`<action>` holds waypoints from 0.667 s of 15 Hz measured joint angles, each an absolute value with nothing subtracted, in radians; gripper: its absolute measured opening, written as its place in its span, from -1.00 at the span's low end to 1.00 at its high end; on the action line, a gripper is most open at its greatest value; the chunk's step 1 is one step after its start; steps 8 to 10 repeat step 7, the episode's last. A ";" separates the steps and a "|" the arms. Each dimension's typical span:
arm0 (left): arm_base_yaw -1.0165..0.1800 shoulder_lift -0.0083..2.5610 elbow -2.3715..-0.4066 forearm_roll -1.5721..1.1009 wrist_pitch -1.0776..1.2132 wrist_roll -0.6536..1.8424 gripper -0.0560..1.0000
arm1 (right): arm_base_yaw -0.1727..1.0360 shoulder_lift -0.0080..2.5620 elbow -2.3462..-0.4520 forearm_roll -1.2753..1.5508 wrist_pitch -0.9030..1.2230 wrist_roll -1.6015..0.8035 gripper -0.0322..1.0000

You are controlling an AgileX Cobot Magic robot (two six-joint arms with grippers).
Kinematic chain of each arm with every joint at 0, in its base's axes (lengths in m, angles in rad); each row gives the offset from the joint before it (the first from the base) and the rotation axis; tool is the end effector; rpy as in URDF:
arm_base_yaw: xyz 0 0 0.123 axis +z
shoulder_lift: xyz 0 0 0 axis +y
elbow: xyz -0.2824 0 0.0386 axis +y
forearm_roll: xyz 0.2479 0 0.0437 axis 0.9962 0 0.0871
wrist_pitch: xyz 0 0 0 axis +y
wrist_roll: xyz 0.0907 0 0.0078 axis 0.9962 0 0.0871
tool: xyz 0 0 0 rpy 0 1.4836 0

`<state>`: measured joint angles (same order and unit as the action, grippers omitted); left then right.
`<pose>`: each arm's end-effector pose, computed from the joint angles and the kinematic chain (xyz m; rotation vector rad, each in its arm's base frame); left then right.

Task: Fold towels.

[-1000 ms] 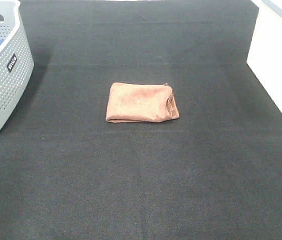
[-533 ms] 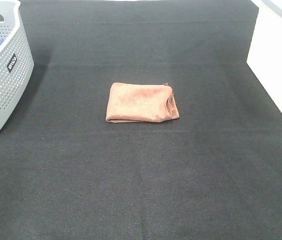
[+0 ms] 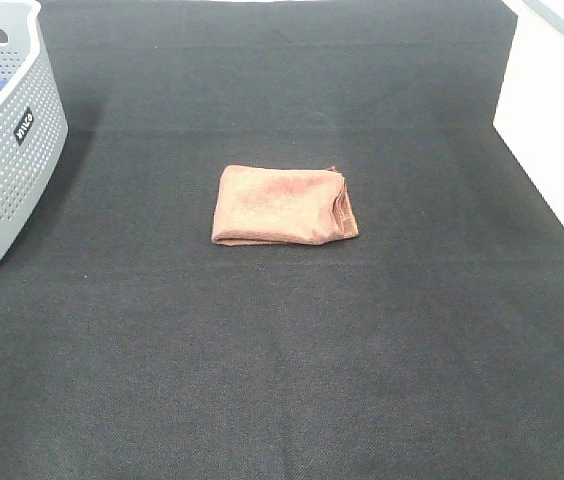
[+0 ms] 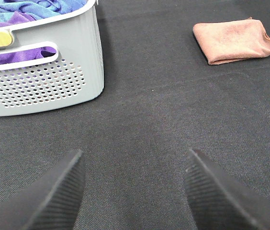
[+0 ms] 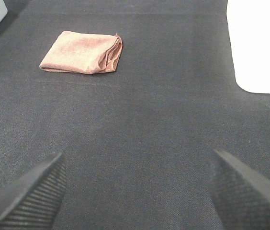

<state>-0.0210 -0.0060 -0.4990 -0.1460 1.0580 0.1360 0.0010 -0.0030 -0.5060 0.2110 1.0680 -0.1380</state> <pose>-0.0062 -0.0114 0.2778 0.1661 2.0227 -0.1020 -0.0073 0.0167 0.2797 -0.1526 2.0228 0.1660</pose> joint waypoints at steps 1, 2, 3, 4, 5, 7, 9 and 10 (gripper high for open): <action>-0.021 -0.006 -0.499 -0.146 1.058 0.136 0.22 | 0.001 -0.003 -0.506 0.211 1.068 -0.138 0.55; -0.021 -0.006 -0.499 -0.146 1.058 0.136 0.22 | 0.001 -0.003 -0.506 0.211 1.068 -0.138 0.55; -0.021 -0.006 -0.499 -0.146 1.058 0.136 0.22 | 0.001 -0.003 -0.506 0.211 1.068 -0.138 0.55; -0.021 -0.006 -0.499 -0.146 1.058 0.136 0.22 | 0.001 -0.003 -0.504 0.211 1.068 -0.138 0.55; -0.021 -0.006 -0.499 -0.146 1.058 0.136 0.22 | 0.001 -0.003 -0.504 0.211 1.068 -0.138 0.55; -0.021 -0.006 -0.499 -0.146 1.058 0.136 0.22 | 0.001 -0.003 -0.504 0.211 1.068 -0.138 0.55; -0.021 -0.006 -0.499 -0.146 1.058 0.136 0.22 | 0.001 -0.003 -0.504 0.211 1.068 -0.138 0.55; -0.021 -0.006 -0.499 -0.146 1.058 0.136 0.22 | 0.001 -0.003 -0.504 0.211 1.068 -0.138 0.55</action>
